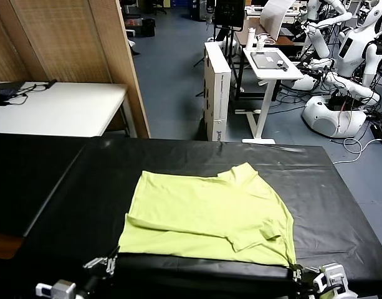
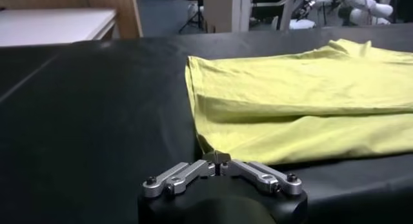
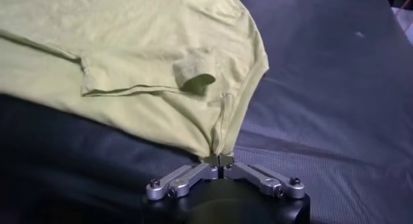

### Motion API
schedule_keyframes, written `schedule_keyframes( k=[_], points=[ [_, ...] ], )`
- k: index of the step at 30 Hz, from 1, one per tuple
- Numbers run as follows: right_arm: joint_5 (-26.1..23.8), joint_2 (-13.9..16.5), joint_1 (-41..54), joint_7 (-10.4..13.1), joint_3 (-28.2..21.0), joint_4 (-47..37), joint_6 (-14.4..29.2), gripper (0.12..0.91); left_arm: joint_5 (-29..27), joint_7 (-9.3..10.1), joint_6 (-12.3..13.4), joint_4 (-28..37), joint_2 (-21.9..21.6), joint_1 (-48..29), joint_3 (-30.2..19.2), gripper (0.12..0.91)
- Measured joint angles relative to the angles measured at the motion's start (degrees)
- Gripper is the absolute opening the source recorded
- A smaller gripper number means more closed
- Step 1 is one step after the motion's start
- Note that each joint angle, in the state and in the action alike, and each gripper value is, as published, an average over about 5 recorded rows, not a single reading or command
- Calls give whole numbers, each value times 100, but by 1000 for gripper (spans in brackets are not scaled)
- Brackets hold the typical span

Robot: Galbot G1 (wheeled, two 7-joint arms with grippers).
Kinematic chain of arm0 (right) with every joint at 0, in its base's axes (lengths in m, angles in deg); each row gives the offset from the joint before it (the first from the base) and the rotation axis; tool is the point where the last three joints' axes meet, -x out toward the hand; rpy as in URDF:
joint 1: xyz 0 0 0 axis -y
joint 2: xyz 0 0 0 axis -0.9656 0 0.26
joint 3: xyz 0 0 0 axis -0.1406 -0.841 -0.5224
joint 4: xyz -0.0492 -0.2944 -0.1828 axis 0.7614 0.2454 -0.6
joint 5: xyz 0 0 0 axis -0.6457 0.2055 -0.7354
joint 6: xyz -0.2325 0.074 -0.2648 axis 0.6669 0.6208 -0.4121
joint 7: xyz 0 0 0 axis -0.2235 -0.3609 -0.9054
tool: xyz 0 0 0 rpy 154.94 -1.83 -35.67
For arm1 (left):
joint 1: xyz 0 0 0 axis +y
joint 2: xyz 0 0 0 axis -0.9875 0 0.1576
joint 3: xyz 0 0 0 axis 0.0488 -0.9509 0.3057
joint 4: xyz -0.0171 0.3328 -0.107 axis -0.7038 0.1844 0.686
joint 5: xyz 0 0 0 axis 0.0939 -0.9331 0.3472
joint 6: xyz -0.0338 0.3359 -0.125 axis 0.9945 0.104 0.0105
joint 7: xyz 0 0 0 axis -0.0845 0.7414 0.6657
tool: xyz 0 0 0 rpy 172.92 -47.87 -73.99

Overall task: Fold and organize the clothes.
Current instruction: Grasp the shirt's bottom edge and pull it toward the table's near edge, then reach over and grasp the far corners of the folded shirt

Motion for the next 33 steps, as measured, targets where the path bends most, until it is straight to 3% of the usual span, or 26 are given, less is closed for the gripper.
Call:
schedule_keyframes(
  k=[3, 6, 10, 14, 20, 25, 33],
  points=[
    [27, 34, -35, 56, 45, 74, 0, 701, 0, 15, -63, -45, 1, 31, 12, 231],
    [98, 52, -126, 129, 162, 199, 0, 849, 0, 74, -160, -88, 1, 69, 42, 410],
    [164, 29, -249, 168, 439, 401, 0, 902, 25, 195, -304, -165, 7, 154, 121, 656],
    [270, 5, -38, -95, 625, 428, 34, 907, 148, 354, -420, -270, 38, 160, 206, 862],
    [228, -35, 1036, -566, 401, -17, 410, 907, 427, 521, -309, -273, 62, -216, 293, 906],
    [365, 47, 2328, -666, -143, -750, 297, 907, 587, 480, -371, -16, -51, -999, 206, 907],
    [505, -68, 4492, -690, -1501, -2081, 25, 907, 1640, 567, -947, 745, -83, -2695, -154, 907]
  ],
)
